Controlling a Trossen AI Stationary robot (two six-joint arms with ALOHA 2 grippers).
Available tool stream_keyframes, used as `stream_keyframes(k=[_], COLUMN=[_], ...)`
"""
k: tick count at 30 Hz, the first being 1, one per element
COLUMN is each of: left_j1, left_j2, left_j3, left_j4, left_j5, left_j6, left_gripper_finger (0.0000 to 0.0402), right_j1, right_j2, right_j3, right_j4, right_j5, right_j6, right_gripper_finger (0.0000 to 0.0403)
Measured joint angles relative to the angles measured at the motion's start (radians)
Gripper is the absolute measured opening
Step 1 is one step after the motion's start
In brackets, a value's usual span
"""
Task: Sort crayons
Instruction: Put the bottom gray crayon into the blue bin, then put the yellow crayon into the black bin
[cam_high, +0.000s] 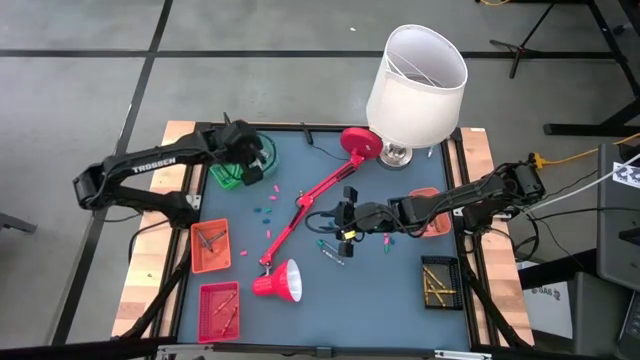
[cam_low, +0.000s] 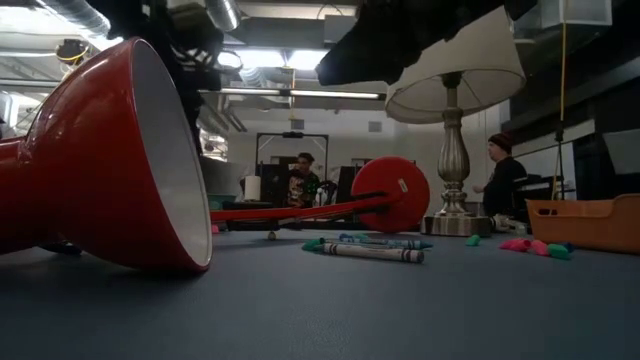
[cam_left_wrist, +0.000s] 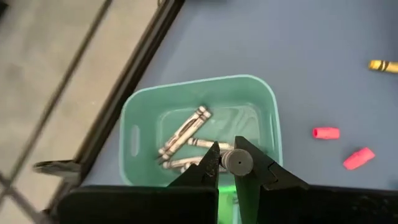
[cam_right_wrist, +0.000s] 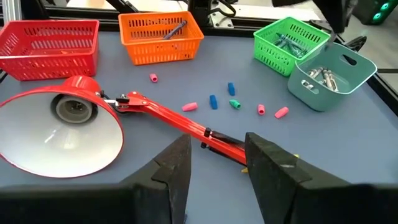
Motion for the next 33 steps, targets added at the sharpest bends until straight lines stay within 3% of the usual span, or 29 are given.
stream_keyframes(k=[9, 21, 33], left_j1=[0.076, 0.067, -0.055], left_j2=[0.147, 0.208, 0.212], left_j3=[0.000, 0.000, 0.000], left_j4=[0.089, 0.157, 0.345], left_j5=[0.037, 0.057, 0.440], left_j6=[-0.034, -0.059, -0.049], left_gripper_finger=[0.0018, 0.0116, 0.0121], right_j1=[0.000, 0.000, 0.000], right_j2=[0.000, 0.000, 0.001], right_j3=[0.000, 0.000, 0.000], right_j4=[-0.005, -0.046, -0.078], right_j5=[0.000, 0.000, 0.000], right_j6=[0.079, 0.124, 0.123], right_gripper_finger=[0.0150, 0.0150, 0.0150])
